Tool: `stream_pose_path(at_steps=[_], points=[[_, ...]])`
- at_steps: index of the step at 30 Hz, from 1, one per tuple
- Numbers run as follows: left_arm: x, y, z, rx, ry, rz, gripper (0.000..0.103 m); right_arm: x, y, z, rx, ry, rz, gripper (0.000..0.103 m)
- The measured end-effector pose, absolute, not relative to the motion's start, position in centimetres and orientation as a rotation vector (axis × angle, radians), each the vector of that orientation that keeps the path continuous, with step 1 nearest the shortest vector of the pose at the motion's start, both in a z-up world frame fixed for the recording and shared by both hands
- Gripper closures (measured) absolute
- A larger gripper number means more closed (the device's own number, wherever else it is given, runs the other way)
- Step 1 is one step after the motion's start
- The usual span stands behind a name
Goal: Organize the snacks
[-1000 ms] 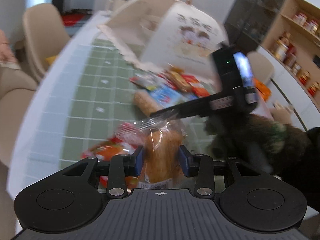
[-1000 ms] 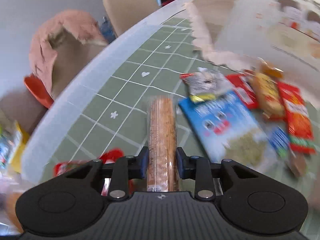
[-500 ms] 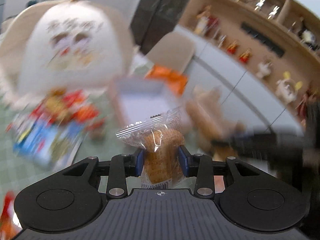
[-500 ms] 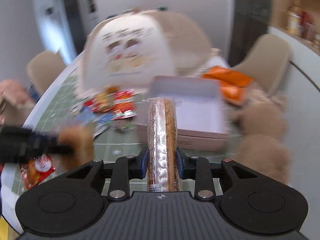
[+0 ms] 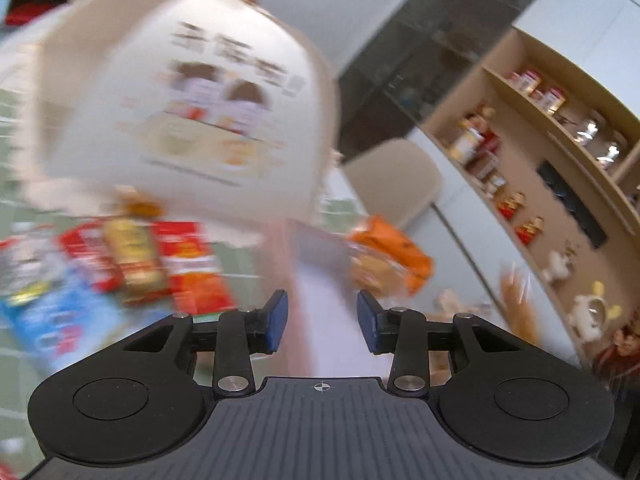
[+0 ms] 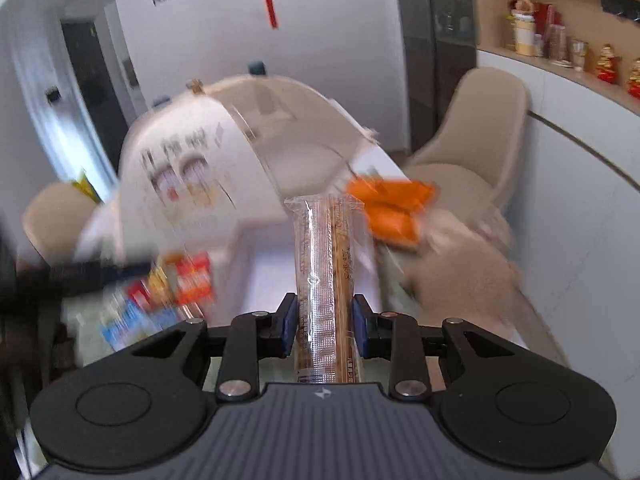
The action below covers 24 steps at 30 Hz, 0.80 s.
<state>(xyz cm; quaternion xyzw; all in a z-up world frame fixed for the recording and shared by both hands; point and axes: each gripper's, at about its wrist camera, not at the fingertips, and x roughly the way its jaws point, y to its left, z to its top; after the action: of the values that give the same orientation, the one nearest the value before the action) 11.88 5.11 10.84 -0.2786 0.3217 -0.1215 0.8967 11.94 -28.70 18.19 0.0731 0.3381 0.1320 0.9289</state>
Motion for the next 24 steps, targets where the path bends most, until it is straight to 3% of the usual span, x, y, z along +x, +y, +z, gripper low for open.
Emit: stream_pose_path(at_steps=[3,5,11,17,24], points=[[8.2,9.1,10.4,-0.554,0.670,-0.186,0.061,17.9,-26.4,19.0,0.190,0.727,0.298,0.068],[4.8,11.9,10.0,-0.499,0.684,-0.117,0.061,20.3,-24.6,19.2,0.154,0.736,0.272,0.055],[-3.9,18.4,7.2,-0.396,0.780,0.082,0.061,20.9,-17.7,16.7,0.092,0.788,0.375,0.038],[-10.3,19.8,4.9,-0.441,0.851,0.114,0.061,20.8,-5.7,10.9,-0.009,0.890,0.611,0.034],[-12.5,18.2,4.0,-0.523,0.926,0.101,0.061,21.9,8.1,6.6,-0.135,0.918,0.722,0.034]])
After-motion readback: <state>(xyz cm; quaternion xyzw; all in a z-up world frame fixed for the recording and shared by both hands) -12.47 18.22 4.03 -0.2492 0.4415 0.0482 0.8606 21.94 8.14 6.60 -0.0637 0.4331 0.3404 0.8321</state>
